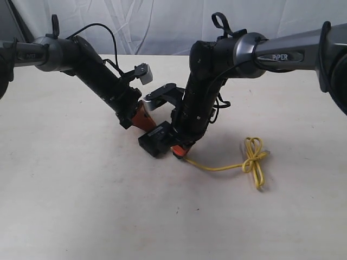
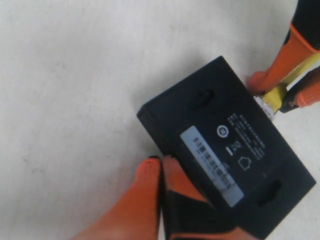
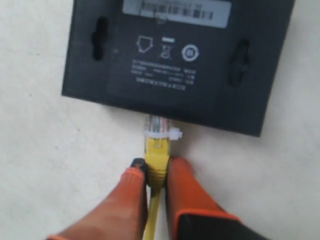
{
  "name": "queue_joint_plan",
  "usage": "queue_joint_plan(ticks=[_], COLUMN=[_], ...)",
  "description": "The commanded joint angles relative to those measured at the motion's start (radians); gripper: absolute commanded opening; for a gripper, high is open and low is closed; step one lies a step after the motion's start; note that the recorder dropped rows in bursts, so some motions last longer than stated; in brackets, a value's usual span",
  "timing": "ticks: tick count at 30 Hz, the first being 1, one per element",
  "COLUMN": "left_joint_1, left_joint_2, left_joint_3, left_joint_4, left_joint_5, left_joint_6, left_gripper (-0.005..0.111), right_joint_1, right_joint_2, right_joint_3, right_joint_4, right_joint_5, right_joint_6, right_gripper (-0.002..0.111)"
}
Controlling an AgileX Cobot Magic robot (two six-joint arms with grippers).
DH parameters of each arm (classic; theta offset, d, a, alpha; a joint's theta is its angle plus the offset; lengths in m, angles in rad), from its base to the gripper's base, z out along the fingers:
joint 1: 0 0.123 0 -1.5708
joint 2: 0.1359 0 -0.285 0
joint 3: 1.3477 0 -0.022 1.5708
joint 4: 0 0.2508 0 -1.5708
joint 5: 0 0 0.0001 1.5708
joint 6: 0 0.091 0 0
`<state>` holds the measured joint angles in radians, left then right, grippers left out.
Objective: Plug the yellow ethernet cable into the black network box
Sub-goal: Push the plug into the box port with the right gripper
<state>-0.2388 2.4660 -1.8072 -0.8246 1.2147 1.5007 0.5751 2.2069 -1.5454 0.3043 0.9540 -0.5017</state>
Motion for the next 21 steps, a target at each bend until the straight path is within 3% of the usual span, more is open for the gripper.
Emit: queue_joint_plan(ticks=[1,21], left_joint_1=[-0.003,-0.003], left_joint_2=[0.024,0.024], left_joint_3=[0.013,0.013], left_joint_4=[0.060,0.026], left_joint_5=[-0.004,-0.011], left_joint_6=[0.004,0.000], left_gripper=[0.000,0.000], right_joint_1=[-0.004,0.014], right_joint_2=[0.033,0.069], right_joint_3=[-0.089,-0.217], right_joint_4=[-0.016,-0.173], right_joint_5=[0.045,0.243], right_joint_6=[0.029,0.052], right_gripper=[-0.001,-0.001])
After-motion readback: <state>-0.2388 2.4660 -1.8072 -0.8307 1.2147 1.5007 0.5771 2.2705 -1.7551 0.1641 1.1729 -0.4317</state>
